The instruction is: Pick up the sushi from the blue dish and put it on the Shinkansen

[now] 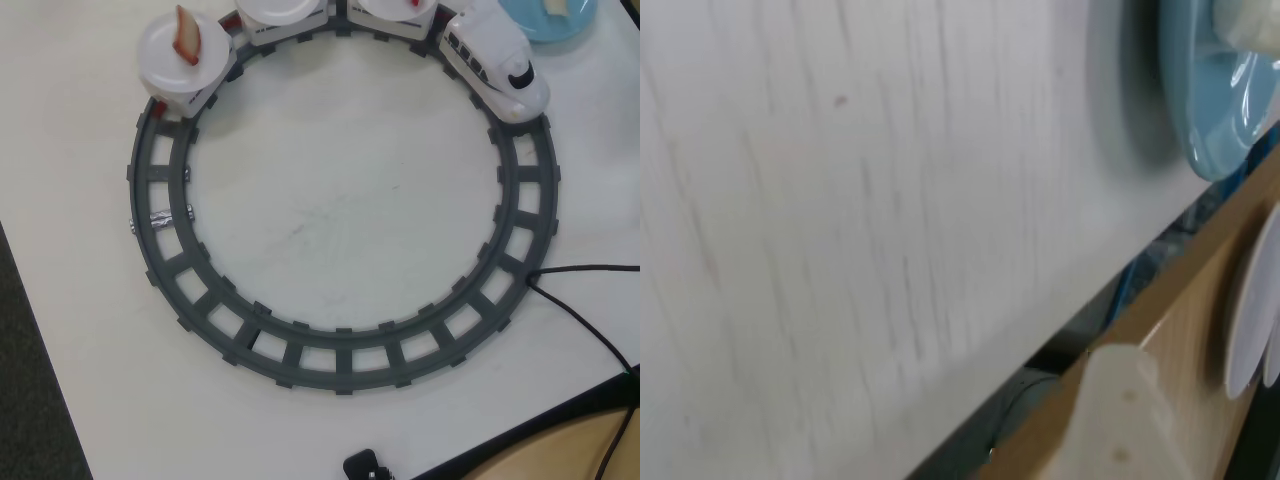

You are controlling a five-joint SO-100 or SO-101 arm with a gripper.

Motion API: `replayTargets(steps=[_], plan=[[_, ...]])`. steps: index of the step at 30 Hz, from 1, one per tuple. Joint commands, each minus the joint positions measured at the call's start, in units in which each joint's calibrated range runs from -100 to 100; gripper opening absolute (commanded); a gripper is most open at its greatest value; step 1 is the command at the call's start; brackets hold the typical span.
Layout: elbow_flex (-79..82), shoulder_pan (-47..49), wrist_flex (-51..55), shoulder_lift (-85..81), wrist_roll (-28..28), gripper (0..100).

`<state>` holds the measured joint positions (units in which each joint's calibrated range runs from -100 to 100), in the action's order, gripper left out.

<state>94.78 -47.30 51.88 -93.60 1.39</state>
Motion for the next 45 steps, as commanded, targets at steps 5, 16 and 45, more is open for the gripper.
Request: replayTargets(steps=[5, 16, 45], plan=[[-26.02, -4.9, -0.06, 23.75, -0.18, 32], [-79.88, -1.11, 13.63, 65.75, -5.9, 32], [-144.33, 2.41, 29.03, 137.4, -36.83, 32]])
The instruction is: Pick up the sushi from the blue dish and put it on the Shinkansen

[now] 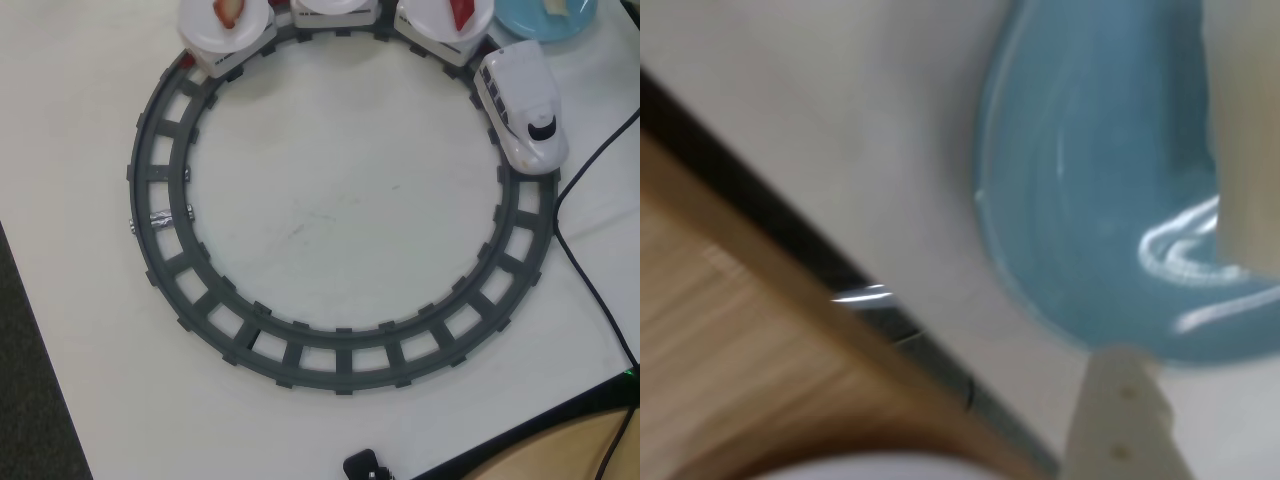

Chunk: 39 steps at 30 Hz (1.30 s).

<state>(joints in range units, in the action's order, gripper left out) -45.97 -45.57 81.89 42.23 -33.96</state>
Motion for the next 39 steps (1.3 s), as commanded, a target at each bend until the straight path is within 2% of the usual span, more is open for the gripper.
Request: replayTargets(steps=[1, 10, 13, 17, 22, 28, 33, 39], plan=[[-3.58, 0.85, -1.23, 2.74, -2.06, 32], [-3.67, 1.47, -4.05, 7.66, -2.54, 30], [-3.22, 1.64, -4.05, 7.83, -2.54, 21], [-3.58, 1.82, -4.05, 7.66, -2.12, 1], [-3.22, 2.17, -3.88, 3.82, -1.75, 2], [-2.5, 2.26, -3.54, -9.29, 4.18, 2], [8.99, 4.81, -3.54, -26.49, 5.59, 2], [24.79, 13.0, -4.05, -42.86, 5.22, 2]])
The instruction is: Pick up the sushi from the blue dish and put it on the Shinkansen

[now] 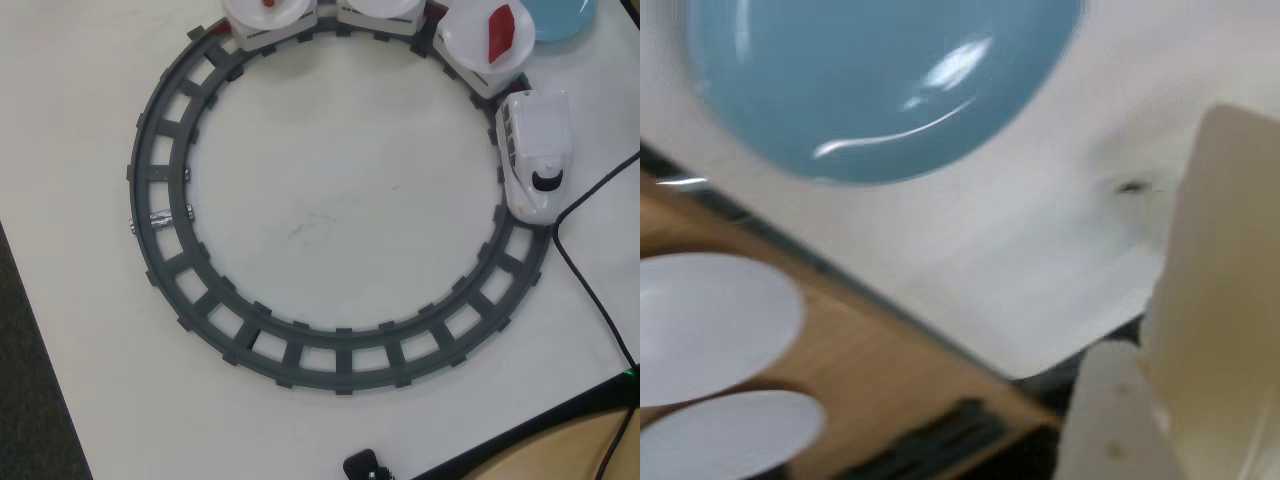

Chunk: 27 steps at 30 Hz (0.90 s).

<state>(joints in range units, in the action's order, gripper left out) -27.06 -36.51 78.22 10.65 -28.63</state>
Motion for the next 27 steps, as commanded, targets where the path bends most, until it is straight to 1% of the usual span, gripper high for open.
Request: replayTargets(steps=[1, 6, 20, 22, 25, 27], plan=[[7.58, 5.44, -0.55, -12.87, -0.21, 2], [15.12, 10.37, -2.86, -16.71, -0.37, 2], [21.4, 18.9, -2.09, -17.21, -0.48, 2], [21.94, 20.31, -1.92, -17.04, -1.73, 2], [22.66, 21.72, 0.56, -16.96, -5.35, 2], [22.57, 22.6, 1.76, -16.96, -6.51, 2]])
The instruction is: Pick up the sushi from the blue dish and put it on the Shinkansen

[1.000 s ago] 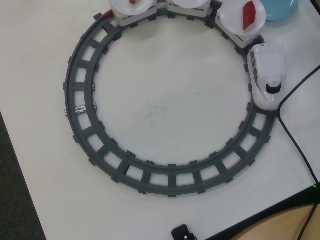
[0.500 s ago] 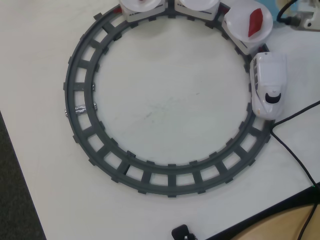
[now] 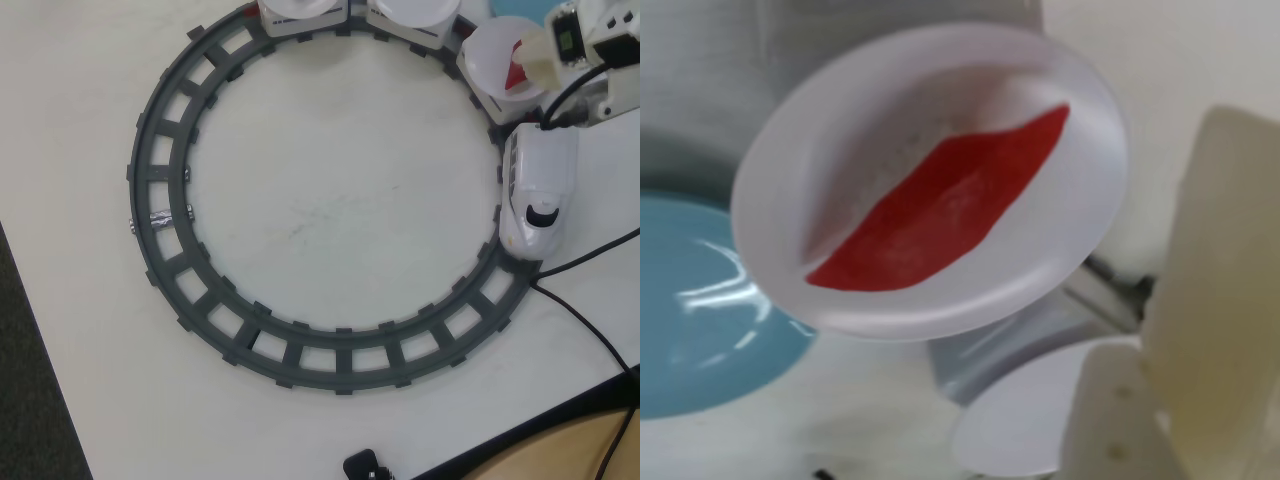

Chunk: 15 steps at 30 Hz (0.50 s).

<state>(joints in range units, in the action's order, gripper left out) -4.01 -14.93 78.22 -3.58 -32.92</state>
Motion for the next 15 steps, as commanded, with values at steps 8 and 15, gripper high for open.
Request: replayTargets(steps=[8, 15], plan=[[-0.39, 2.43, 1.84, -2.64, -2.32, 2], [0.33, 1.99, 1.93, -2.56, -1.96, 2]])
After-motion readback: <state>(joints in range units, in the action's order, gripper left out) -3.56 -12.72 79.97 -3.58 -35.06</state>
